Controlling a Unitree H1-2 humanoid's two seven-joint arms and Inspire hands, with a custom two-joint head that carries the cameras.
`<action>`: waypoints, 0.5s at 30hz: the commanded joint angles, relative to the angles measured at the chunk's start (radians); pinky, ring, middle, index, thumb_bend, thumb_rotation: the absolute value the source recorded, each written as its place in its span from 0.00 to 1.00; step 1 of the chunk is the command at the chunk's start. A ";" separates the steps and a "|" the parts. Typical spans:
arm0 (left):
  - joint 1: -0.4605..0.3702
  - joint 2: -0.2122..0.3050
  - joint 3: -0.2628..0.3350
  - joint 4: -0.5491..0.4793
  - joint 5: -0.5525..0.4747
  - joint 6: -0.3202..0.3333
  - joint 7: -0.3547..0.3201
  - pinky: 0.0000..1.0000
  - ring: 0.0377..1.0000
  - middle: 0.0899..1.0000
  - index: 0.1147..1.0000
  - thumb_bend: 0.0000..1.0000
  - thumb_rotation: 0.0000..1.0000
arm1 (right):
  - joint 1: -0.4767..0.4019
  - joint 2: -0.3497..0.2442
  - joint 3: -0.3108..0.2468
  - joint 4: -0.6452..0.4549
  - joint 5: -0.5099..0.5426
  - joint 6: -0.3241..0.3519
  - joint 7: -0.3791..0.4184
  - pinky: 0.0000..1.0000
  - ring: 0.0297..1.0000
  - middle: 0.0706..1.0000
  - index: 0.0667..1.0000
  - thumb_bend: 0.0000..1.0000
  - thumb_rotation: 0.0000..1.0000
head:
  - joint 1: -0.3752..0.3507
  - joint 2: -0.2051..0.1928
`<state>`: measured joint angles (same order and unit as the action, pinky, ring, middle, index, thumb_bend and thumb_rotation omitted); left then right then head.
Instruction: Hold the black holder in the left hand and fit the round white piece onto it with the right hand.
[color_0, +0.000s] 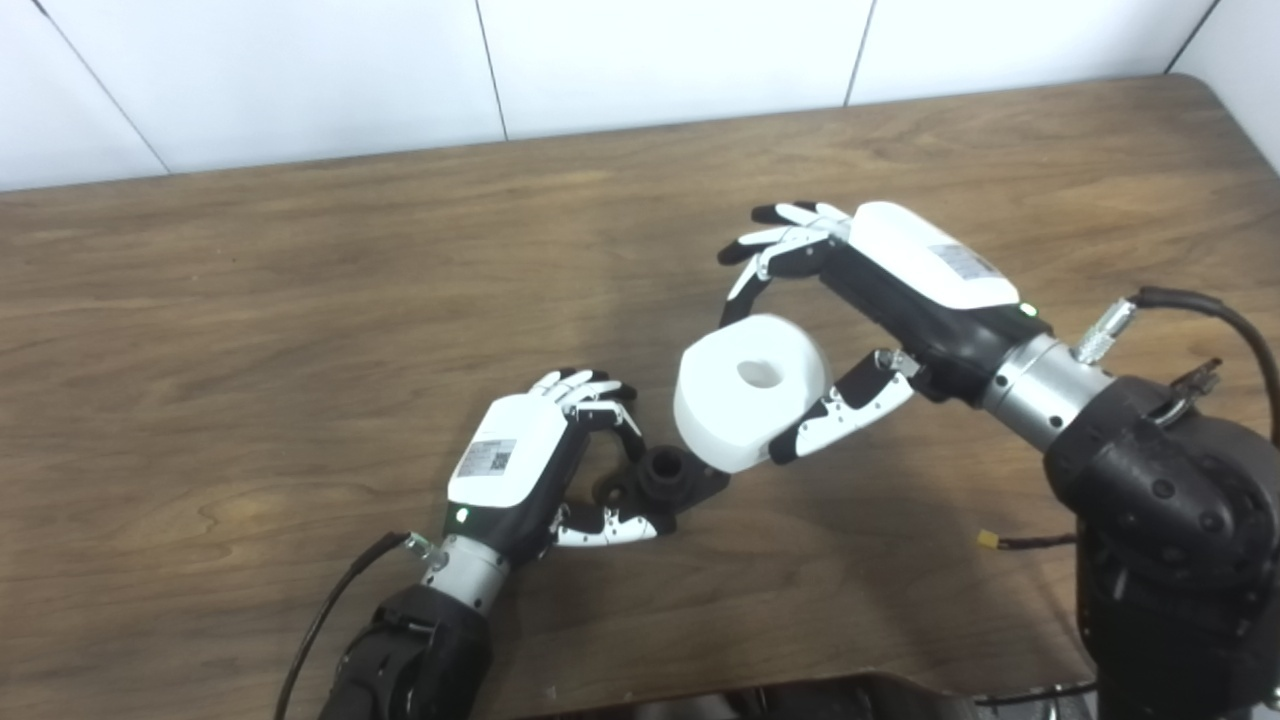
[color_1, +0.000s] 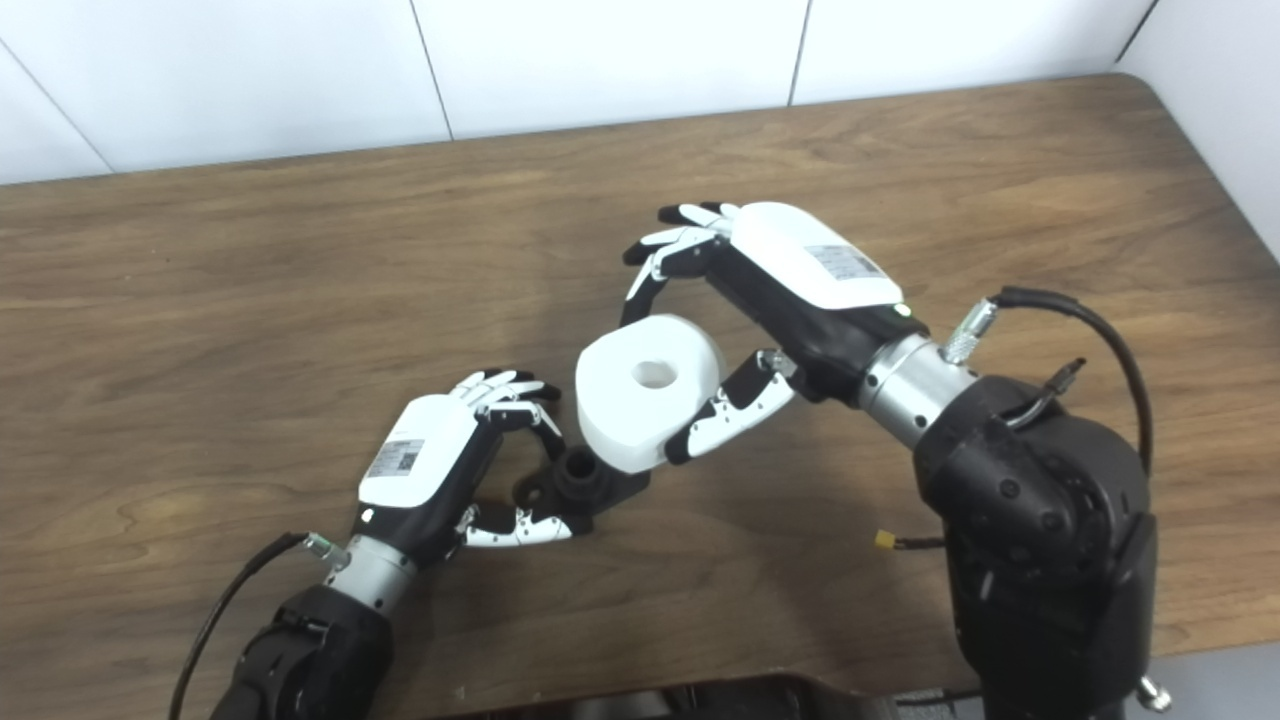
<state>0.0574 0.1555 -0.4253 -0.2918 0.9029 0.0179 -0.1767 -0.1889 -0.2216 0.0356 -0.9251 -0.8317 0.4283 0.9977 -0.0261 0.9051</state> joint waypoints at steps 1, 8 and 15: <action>-0.006 -0.006 -0.012 -0.006 0.013 0.002 -0.013 0.91 0.88 0.79 0.42 0.52 0.06 | -0.014 0.001 0.009 -0.022 0.000 -0.024 -0.040 1.00 0.95 0.82 0.44 0.53 0.14 | -0.001 0.001; -0.008 -0.010 -0.019 0.007 0.010 -0.009 0.018 0.90 0.87 0.79 0.42 0.52 0.06 | -0.025 -0.013 0.062 0.020 0.000 -0.062 -0.080 0.99 0.95 0.82 0.44 0.53 0.14 | 0.008 0.004; -0.010 -0.008 -0.025 0.005 0.014 -0.006 0.016 0.90 0.88 0.79 0.42 0.52 0.06 | -0.028 -0.004 0.107 0.066 -0.017 -0.084 -0.113 0.97 0.94 0.81 0.44 0.53 0.14 | 0.006 0.006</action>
<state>0.0550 0.1510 -0.4406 -0.2887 0.9071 0.0227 -0.1594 -0.1895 -0.2248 0.1408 -0.8487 -0.8386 0.3750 0.9234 -0.0199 0.9097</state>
